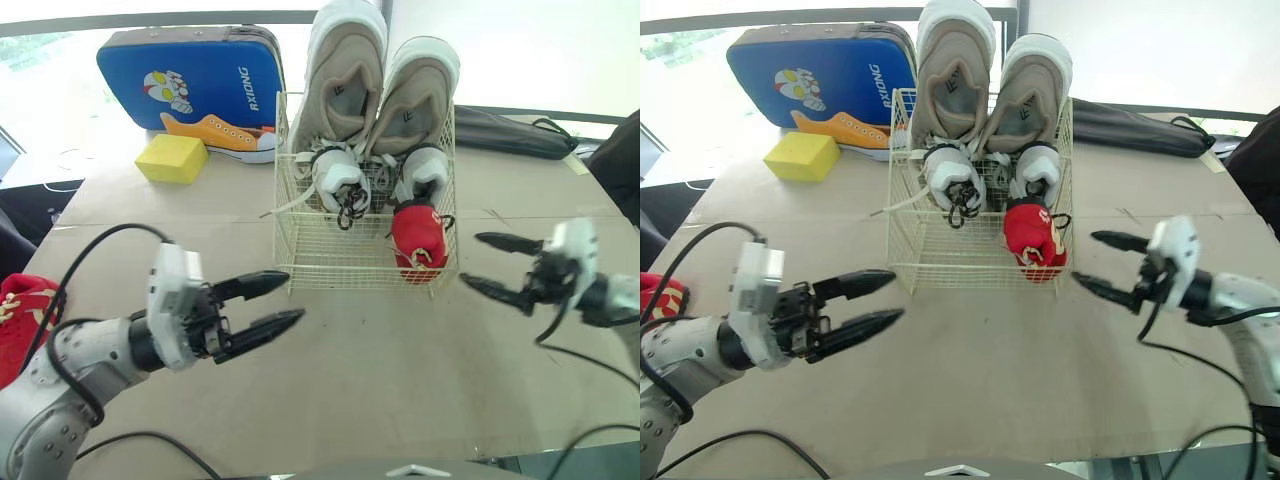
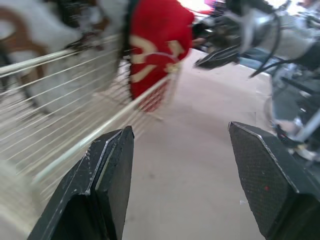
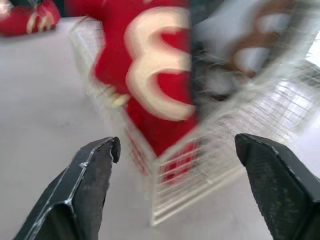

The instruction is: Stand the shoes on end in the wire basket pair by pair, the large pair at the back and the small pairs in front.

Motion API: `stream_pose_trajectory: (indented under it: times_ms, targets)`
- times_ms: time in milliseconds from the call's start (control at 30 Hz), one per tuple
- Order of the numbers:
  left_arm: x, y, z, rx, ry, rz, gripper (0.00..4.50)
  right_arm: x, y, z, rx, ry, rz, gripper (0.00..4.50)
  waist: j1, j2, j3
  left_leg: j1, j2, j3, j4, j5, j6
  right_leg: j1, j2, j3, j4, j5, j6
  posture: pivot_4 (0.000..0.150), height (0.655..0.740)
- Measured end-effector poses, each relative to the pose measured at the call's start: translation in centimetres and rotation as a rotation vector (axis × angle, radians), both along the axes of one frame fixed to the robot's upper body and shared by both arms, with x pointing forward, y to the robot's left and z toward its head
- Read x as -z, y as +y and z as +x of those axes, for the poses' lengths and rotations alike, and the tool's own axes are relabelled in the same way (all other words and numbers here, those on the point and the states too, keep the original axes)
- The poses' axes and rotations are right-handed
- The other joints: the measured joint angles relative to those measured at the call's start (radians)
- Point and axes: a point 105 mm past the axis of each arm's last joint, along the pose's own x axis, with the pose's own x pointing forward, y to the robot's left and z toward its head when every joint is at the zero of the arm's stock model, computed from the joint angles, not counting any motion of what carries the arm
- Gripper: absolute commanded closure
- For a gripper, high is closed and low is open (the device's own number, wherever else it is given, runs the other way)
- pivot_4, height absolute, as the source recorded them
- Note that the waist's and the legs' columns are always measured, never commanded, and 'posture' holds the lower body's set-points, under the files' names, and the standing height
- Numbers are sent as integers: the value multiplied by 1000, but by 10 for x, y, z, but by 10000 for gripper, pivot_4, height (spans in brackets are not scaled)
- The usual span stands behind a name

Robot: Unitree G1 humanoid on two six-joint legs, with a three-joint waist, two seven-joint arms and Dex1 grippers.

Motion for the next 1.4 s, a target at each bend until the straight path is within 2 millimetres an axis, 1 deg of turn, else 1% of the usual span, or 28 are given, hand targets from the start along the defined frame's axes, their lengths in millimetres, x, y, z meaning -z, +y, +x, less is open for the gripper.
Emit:
stream_pose_trajectory:
  times_ms: [67, 100, 133, 167, 200, 233, 267, 300, 333, 367, 400, 433, 500, 567, 667, 733, 800, 833, 867, 1000, 1033, 1067, 1167, 1233, 1267, 1300, 1333, 1400]
  targets:
    - [0, 28, 6, -173, -3, -14, 11359, -29, -3, -4, -5, -56, -13, 259, -1, 0, 0, 0, 2, 0, -1, 0, 0, 0, 1, -1, -1, 0, 0, 1500, 7400]
    - [-1, 44, 8, -262, 5, -33, 11359, -40, 3, -8, -35, -76, -15, 259, -2, -1, -1, 0, 4, -1, -2, 0, 0, 0, 2, -2, -3, -1, 2, 1500, 7400]
    - [-3, 61, 10, -347, 14, -62, 11359, -51, 12, -10, -78, -102, -3, 259, -3, -1, 0, 0, 5, -1, -2, 0, 0, 0, 3, -3, -3, -2, 3, 1500, 7400]
    - [-6, 89, 11, -471, 33, -92, 11359, -64, 30, -17, -165, -135, 8, 259, -4, -1, 0, 0, 5, -2, -2, 0, 0, 0, 3, -4, -3, -3, 4, 1500, 7400]
    - [-5, 107, 10, -543, 63, -84, 11359, -71, 41, -22, -226, -148, 13, 259, -5, -1, 0, 0, 5, -2, -2, 0, 0, 0, 3, -4, -2, -3, 4, 1500, 7400]
    - [-4, 136, 6, -648, 120, -50, 11359, -79, 58, -31, -323, -164, 14, 259, -5, -2, 0, 0, 6, -3, -2, 0, 0, 0, 4, -6, -3, -3, 4, 1500, 7400]
    - [-4, 157, 1, -723, 165, -25, 11359, -83, 69, -38, -389, -171, 13, 259, -3, -3, 1, 0, 6, -3, -3, 0, 0, -1, 8, -6, -4, -3, 4, 1500, 7400]
    - [-2, 170, -4, -764, 205, -22, 11359, -84, 76, -42, -434, -173, 15, 259, -1, -4, 1, 0, 5, -3, -2, 0, 0, 0, 7, -6, -4, -3, 4, 1500, 7400]
    - [1, 193, -11, -819, 297, -7, 11359, -85, 87, -45, -504, -174, 23, 259, 1, -5, 0, -1, 4, -3, -2, 0, 0, 0, 7, -6, -4, -3, 4, 1500, 7400]
    - [1, 202, -13, -844, 318, -2, 11359, -84, 91, -46, -526, -171, 24, 259, 3, -6, 1, -1, 3, -3, -2, 0, 0, 0, 7, -6, -5, -3, 4, 1500, 7400]
    - [2, 223, -19, -888, 366, -3, 11359, -82, 100, -47, -582, -165, 34, 259, 3, -6, 0, -1, 1, -2, -2, 0, 0, 0, 6, -6, -4, -3, 4, 1500, 7400]
    - [2, 237, -22, -923, 390, 6, 11359, -80, 106, -48, -616, -162, 39, 259, 3, -7, 1, -1, 1, -2, -2, 0, 0, 0, 6, -6, -4, -3, 4, 1500, 7400]
    - [-5, 274, -29, -1009, 417, 44, 11359, -76, 117, -51, -686, -153, 44, 259, 3, -7, 1, -2, 1, -2, -2, -1, -1, -2, 5, -6, -3, -3, 4, 1500, 7400]
    - [-5, 287, -29, -1024, 419, 68, 11359, -75, 117, -50, -688, -152, 38, 259, 4, -7, 1, -1, -1, 0, -3, -1, -1, -2, 3, -6, -1, -3, 4, 1500, 7400]
    - [-1, 322, -38, -1111, 473, 144, 11359, -75, 120, -51, -707, -151, 40, 259, 0, -9, 0, -1, 0, 3, -5, 0, -2, -9, 2, -8, 4, -3, 4, 1500, 7400]
    - [7, 329, -40, -1127, 512, 157, 11359, -73, 121, -52, -708, -146, 39, 259, -2, -9, 0, -1, 0, 6, -6, 0, -1, -11, 1, -8, 5, -3, 4, 1500, 7400]
    - [16, 330, -40, -1119, 551, 156, 11359, -73, 120, -52, -707, -143, 36, 259, -3, -9, 0, -1, 1, 6, -6, 0, -1, -12, 1, -9, 5, -1, 2, 1500, 7400]
    - [28, 332, -40, -1118, 598, 186, 11359, -72, 121, -55, -707, -136, 28, 259, -3, -11, 0, -1, 1, 7, -6, 0, -1, -12, 1, -10, 5, 1, 2, 1500, 7400]
    - [31, 333, -41, -1119, 612, 203, 11359, -73, 120, -56, -705, -136, 27, 259, -3, -12, 0, -1, 1, 7, -6, 0, -1, -12, 0, -10, 5, 2, 3, 1500, 7400]
    - [52, 329, -37, -1064, 699, 288, 11359, -74, 119, -60, -687, -109, 20, 259, 1, -10, -1, -1, 0, 8, -6, -1, -1, -12, -3, -10, 5, 2, 2, 1500, 7400]
    - [59, 326, -32, -1046, 715, 286, 15483, -74, 119, -62, -688, -99, 20, 0, 1, -9, -1, -1, 0, 9, -6, -1, -1, -12, -4, -10, 6, 2, 2, 1500, 7400]
    - [63, 323, -31, -1033, 727, 281, 17659, -74, 119, -62, -686, -93, 18, 0, 0, -9, -1, -1, 0, 9, -6, -1, -1, -12, -4, -10, 5, 2, 2, 1500, 7400]
    - [66, 318, -32, -979, 758, 282, 27810, -75, 116, -65, -668, -88, 9, 0, 1, -4, -5, -1, -3, 10, -6, -2, 2, -12, -9, -10, 6, 2, 2, 1500, 7400]
    - [72, 307, -32, -903, 783, 200, 35444, -73, 115, -66, -659, -77, 1, 0, 2, 3, -9, -1, -7, 13, -4, -4, 7, -12, -14, -13, 6, 2, 3, 1500, 7400]
    - [75, 303, -34, -891, 792, 157, 38818, -71, 115, -66, -657, -68, 1, 0, 2, 3, -9, -2, -7, 14, -3, -5, 8, -12, -16, -14, 6, 2, 3, 1500, 7400]
    - [72, 299, -33, -853, 786, 113, 41904, -70, 114, -65, -650, -60, -3, 0, 6, 1, -8, -3, -8, 13, -2, -5, 9, -12, -17, -19, 6, 2, 3, 1500, 7400]
    - [74, 293, -34, -817, 792, 71, 44616, -70, 114, -65, -648, -61, -3, 0, 7, 1, -8, -3, -8, 13, -2, -5, 9, -12, -18, -21, 6, 2, 3, 1500, 7400]
    - [71, 280, -34, -728, 787, -20, 44616, -67, 113, -64, -634, -50, 0, 0, 7, -4, -8, -4, -8, 13, -1, -6, 10, -12, -19, -24, 6, 2, 3, 1500, 7400]
